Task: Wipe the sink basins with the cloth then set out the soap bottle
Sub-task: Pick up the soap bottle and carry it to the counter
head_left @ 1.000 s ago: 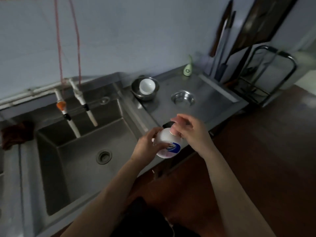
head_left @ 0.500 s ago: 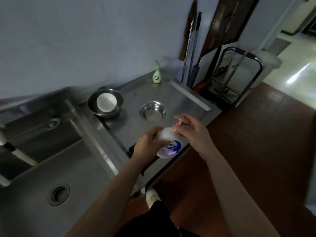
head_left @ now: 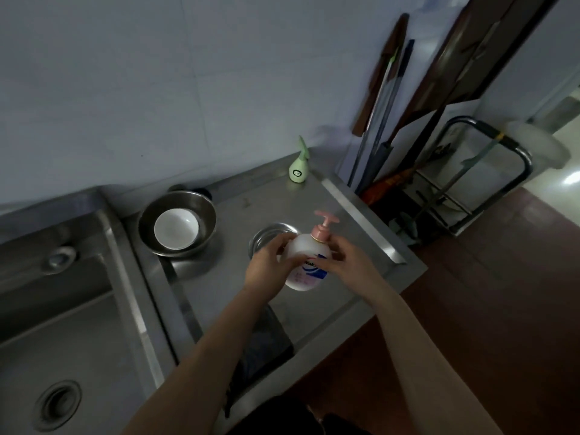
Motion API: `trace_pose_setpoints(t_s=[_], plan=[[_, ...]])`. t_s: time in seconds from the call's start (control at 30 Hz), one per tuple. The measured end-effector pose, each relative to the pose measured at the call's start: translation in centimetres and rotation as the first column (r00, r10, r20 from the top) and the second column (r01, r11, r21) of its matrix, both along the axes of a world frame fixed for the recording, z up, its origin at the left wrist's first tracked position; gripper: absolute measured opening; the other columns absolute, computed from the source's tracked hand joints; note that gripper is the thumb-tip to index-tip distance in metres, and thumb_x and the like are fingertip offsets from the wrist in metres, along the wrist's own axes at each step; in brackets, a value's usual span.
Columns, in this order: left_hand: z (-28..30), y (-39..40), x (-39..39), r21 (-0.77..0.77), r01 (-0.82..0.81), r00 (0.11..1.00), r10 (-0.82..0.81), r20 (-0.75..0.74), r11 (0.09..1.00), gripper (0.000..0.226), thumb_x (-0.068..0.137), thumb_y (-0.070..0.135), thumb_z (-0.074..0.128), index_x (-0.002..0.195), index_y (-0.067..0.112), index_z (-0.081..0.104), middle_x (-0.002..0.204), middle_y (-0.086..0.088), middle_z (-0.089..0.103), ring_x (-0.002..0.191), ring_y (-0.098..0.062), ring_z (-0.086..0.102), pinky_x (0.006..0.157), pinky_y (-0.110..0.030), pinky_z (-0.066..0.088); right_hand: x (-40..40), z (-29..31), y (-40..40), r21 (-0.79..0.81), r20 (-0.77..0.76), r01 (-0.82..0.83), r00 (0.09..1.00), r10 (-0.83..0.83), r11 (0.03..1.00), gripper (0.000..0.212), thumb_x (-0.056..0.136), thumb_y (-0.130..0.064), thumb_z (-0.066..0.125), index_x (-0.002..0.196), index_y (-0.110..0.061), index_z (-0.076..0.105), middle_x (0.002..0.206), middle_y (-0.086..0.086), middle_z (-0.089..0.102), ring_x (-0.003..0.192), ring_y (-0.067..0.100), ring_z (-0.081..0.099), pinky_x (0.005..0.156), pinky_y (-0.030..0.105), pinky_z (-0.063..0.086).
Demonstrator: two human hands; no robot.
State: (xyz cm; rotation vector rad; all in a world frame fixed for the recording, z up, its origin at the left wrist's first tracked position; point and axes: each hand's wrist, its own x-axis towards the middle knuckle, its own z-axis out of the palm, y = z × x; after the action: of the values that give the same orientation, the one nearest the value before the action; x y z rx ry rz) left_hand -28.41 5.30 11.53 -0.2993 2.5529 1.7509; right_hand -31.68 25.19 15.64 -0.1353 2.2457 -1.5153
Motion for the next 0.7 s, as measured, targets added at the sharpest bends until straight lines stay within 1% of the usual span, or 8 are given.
trace_pose_setpoints(t_s=[0.1,0.2,0.3,0.37,0.47,0.57,0.63,0.7], plan=[[-0.9,-0.6,-2.2,0.016,-0.058,0.998,0.058,0.035,0.998,0.047,0.075,0.063,0.072,0.119,0.051,0.061,0.109,0.022,0.069,0.101,-0.002,0.065,0.089,-0.037,0.057,-3.9,-1.8,-0.8,0.014,0.000,-0.052,0.999,0.052,0.999,0.055,0.088,-0.023,0.083,0.137,-0.027,0.060,0.123,-0.006,0.072,0.113,0.012,0.070,0.095,0.035,0.060],[-1.8,-0.9,-4.6,0.037,-0.121,0.991,0.118,0.067,0.992,0.033,0.078,0.056,0.072,0.109,0.053,0.061,0.107,0.019,0.069,0.102,-0.007,0.066,0.086,-0.033,0.057,-8.1,-3.9,-1.6,0.029,0.009,-0.114,0.993,0.114,0.993,0.054,0.087,-0.024,0.084,0.136,-0.029,0.061,0.121,-0.005,0.073,0.111,0.014,0.071,0.099,0.045,0.059],[-2.6,-0.8,-7.5,0.004,-0.185,0.979,0.184,0.085,0.983,0.041,0.081,0.053,0.071,0.119,0.043,0.060,0.112,0.014,0.070,0.104,-0.010,0.065,0.091,-0.036,0.055,-12.4,-5.9,-2.4,0.047,-0.005,-0.201,0.980,0.201,0.979,0.054,0.085,-0.033,0.083,0.134,-0.037,0.061,0.123,-0.007,0.073,0.113,0.016,0.071,0.101,0.051,0.057],[-3.2,-0.6,-9.7,-0.029,-0.231,0.966,0.233,0.116,0.973,0.049,0.086,0.049,0.072,0.131,0.034,0.058,0.118,0.010,0.069,0.107,-0.011,0.064,0.093,-0.034,0.053,-15.4,-7.2,-2.6,0.069,-0.029,-0.237,0.970,0.240,0.969,0.054,0.084,-0.041,0.082,0.133,-0.048,0.059,0.124,-0.011,0.072,0.112,0.014,0.071,0.099,0.049,0.058],[-3.9,0.0,-13.4,-0.061,-0.282,0.944,0.288,0.158,0.957,0.050,0.090,0.045,0.069,0.136,0.030,0.055,0.120,0.006,0.068,0.107,-0.013,0.063,0.088,-0.027,0.049,-19.9,-8.6,-2.9,0.113,-0.049,-0.263,0.962,0.269,0.958,0.050,0.088,-0.036,0.081,0.127,-0.058,0.058,0.115,-0.021,0.072,0.104,0.005,0.071,0.095,0.042,0.061],[-5.0,0.5,-17.0,-0.054,-0.337,0.922,0.341,0.183,0.940,0.046,0.093,0.045,0.064,0.136,0.033,0.053,0.117,0.004,0.065,0.102,-0.014,0.061,0.078,-0.020,0.044,-23.7,-9.8,-3.3,0.128,-0.058,-0.270,0.958,0.279,0.954,0.053,0.090,-0.033,0.080,0.136,-0.046,0.058,0.116,-0.019,0.071,0.101,0.001,0.070,0.090,0.033,0.061],[-6.1,0.6,-19.3,-0.075,-0.357,0.910,0.365,0.197,0.931,0.046,0.094,0.047,0.061,0.138,0.037,0.050,0.118,0.000,0.058,0.102,-0.016,0.053,0.083,-0.026,0.044,-25.9,-10.6,-3.8,0.135,-0.088,-0.265,0.957,0.278,0.955,0.053,0.091,-0.029,0.080,0.139,-0.037,0.060,0.117,-0.018,0.071,0.099,-0.005,0.067,0.087,0.023,0.058],[-7.1,0.6,-21.5,-0.089,-0.375,0.896,0.385,0.223,0.923,0.045,0.095,0.048,0.059,0.138,0.039,0.049,0.116,-0.003,0.051,0.104,-0.016,0.045,0.089,-0.033,0.049,-28.0,-11.8,-4.3,0.137,-0.092,-0.253,0.959,0.267,0.958,0.050,0.090,-0.029,0.079,0.136,-0.035,0.061,0.118,-0.016,0.072,0.102,-0.001,0.069,0.090,0.029,0.059]])
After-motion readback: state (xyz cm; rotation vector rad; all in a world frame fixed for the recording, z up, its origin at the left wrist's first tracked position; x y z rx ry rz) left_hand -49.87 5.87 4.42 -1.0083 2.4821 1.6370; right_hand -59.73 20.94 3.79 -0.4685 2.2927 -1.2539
